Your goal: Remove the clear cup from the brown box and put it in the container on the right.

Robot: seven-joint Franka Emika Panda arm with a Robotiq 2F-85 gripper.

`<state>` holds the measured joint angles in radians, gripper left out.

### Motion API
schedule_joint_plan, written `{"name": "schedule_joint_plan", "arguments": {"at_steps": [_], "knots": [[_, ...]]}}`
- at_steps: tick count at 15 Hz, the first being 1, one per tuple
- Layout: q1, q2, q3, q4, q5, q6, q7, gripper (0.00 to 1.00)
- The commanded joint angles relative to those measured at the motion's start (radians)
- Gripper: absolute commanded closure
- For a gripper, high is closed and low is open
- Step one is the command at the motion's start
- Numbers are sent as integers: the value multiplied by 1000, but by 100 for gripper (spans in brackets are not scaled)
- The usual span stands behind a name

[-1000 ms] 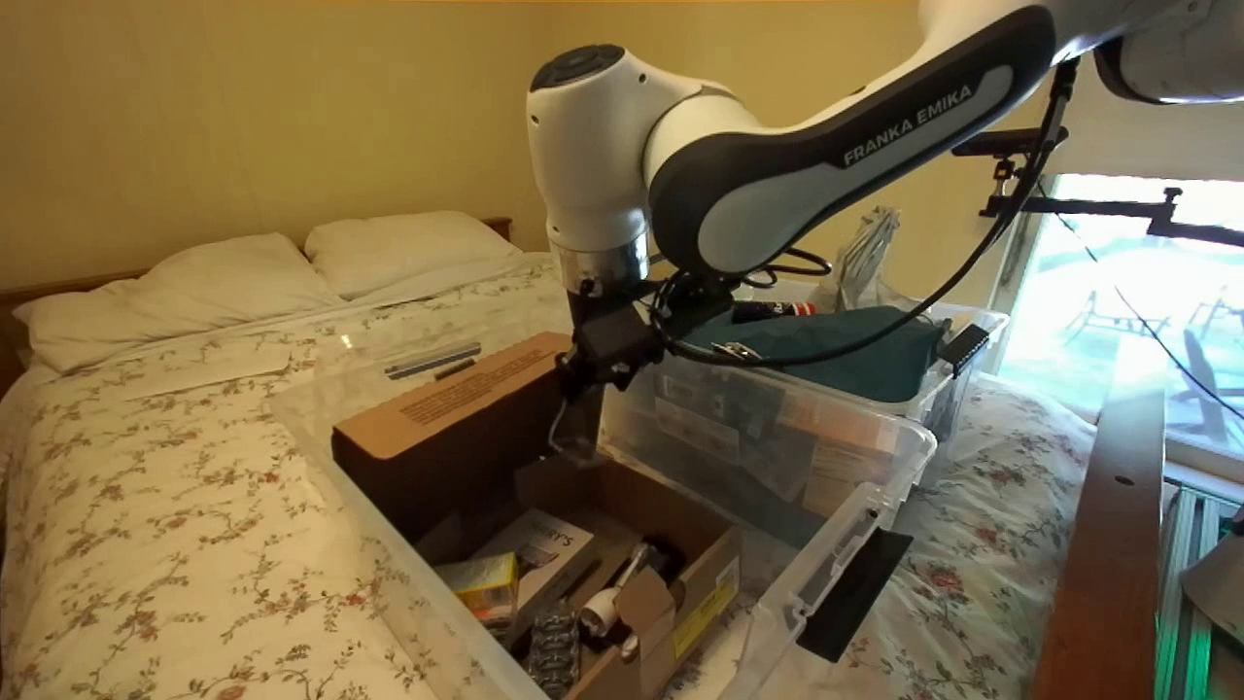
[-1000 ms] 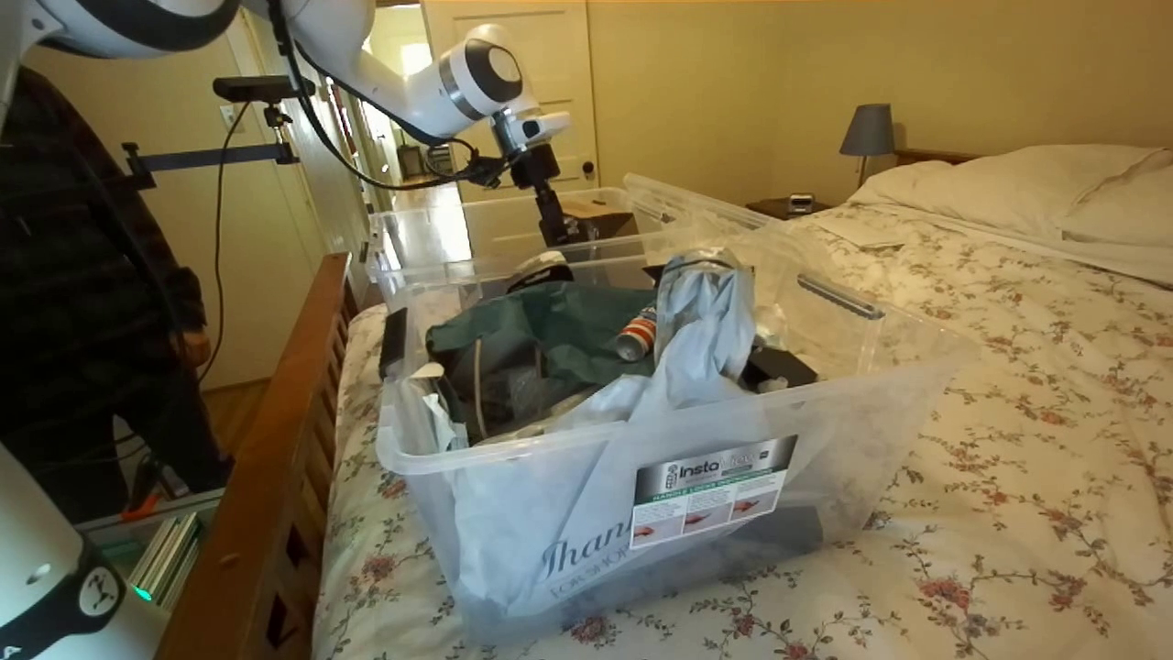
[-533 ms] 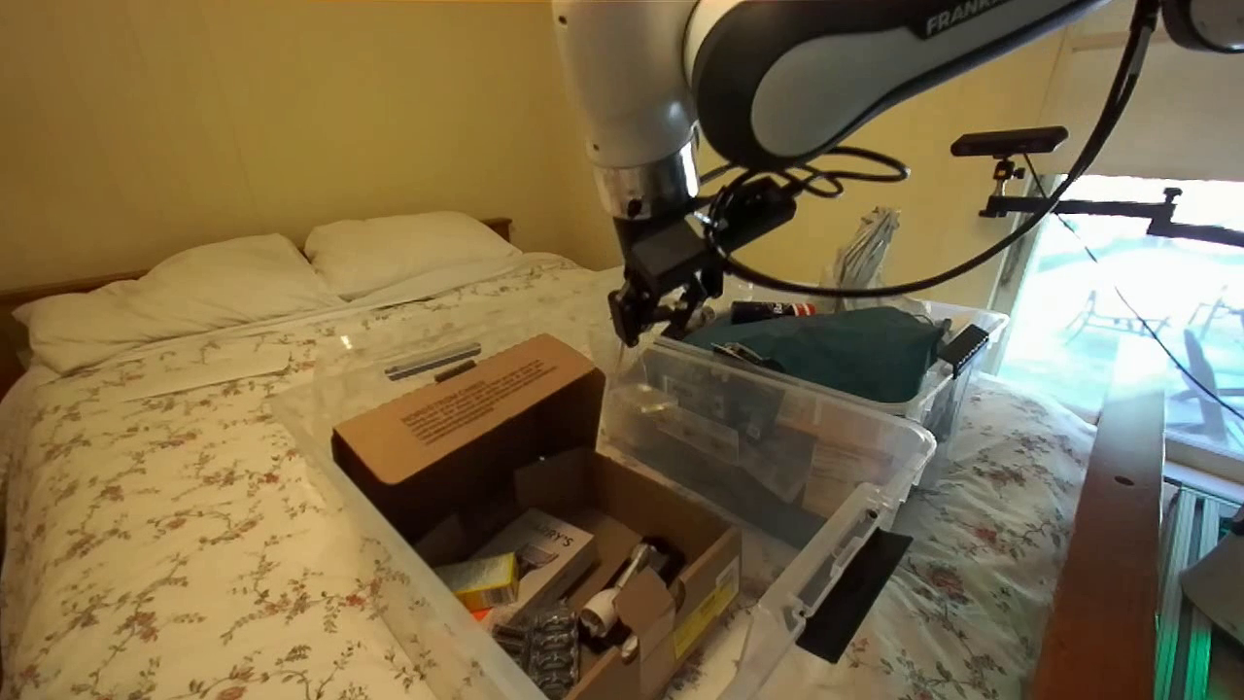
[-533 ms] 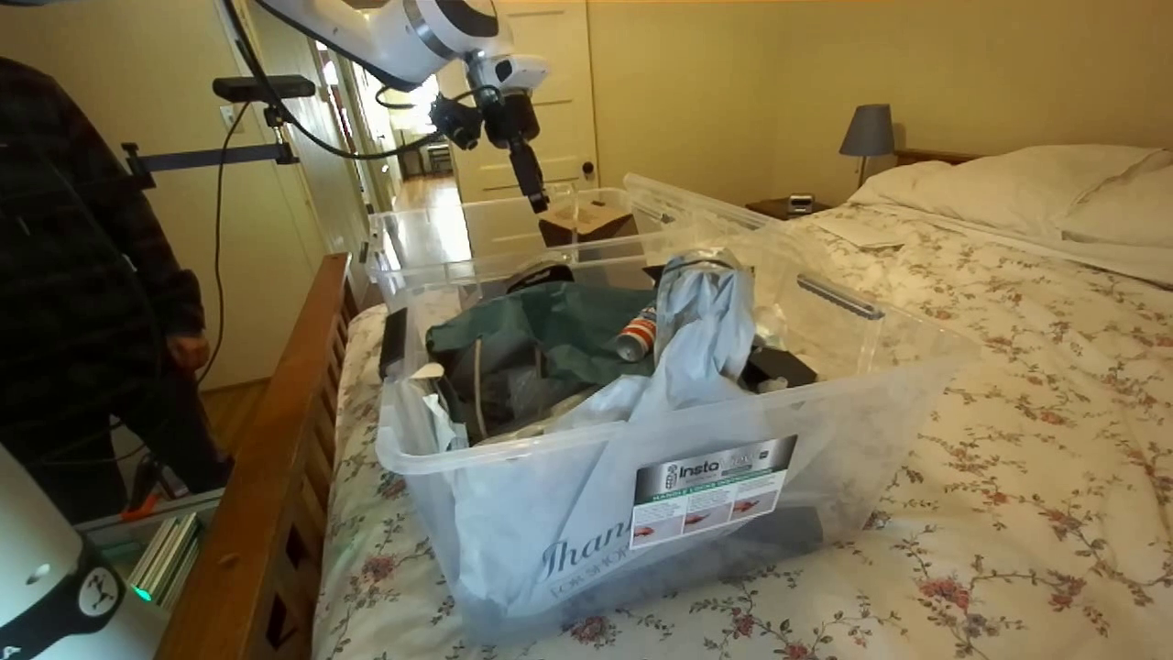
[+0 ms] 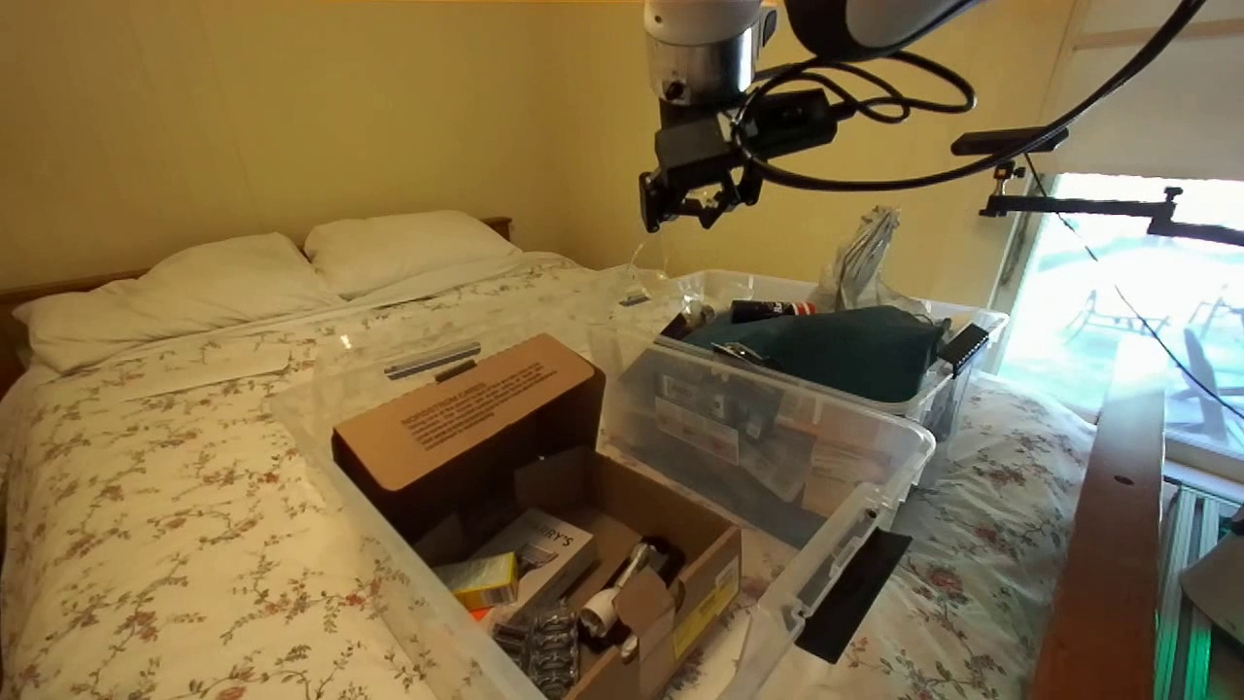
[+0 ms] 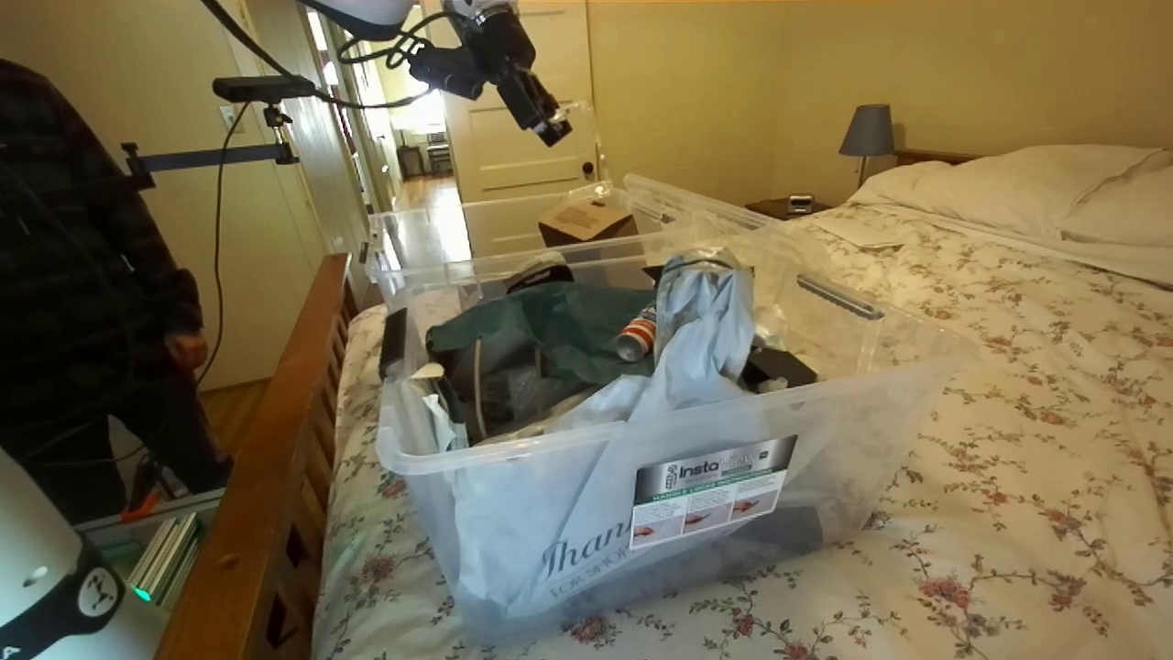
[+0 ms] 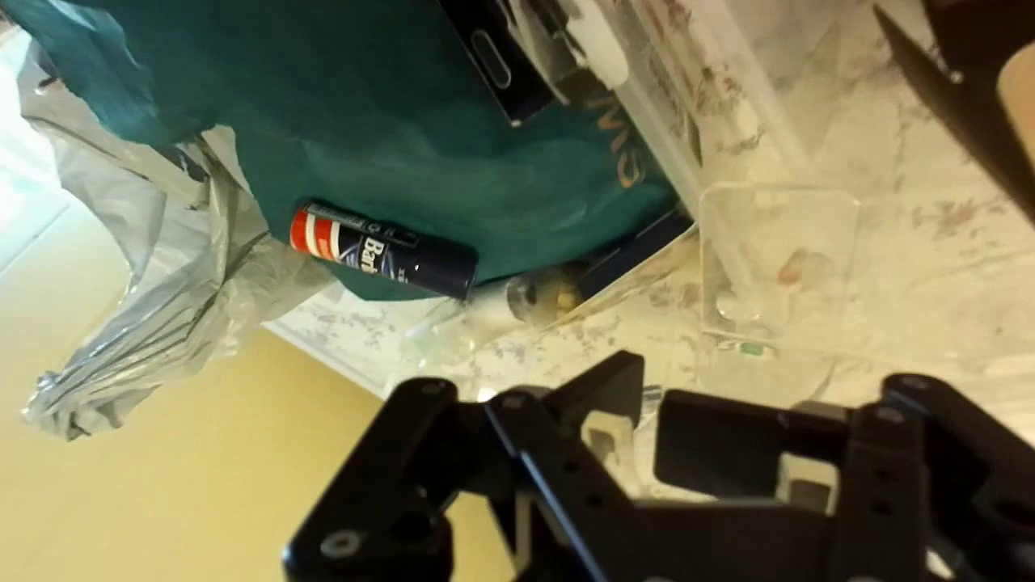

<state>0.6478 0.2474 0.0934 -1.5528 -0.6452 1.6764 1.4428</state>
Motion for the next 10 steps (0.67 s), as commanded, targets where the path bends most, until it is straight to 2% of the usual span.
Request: {"name": "schedule_joint_plan", "arguments": {"at_steps": [1,6,10], "knots": [[-69,59,9,7,-140,35,154,100],[-145,218,-6,165,-262,-48,314,100],[-146,344,-21,293,-318,-114,427,100]]}}
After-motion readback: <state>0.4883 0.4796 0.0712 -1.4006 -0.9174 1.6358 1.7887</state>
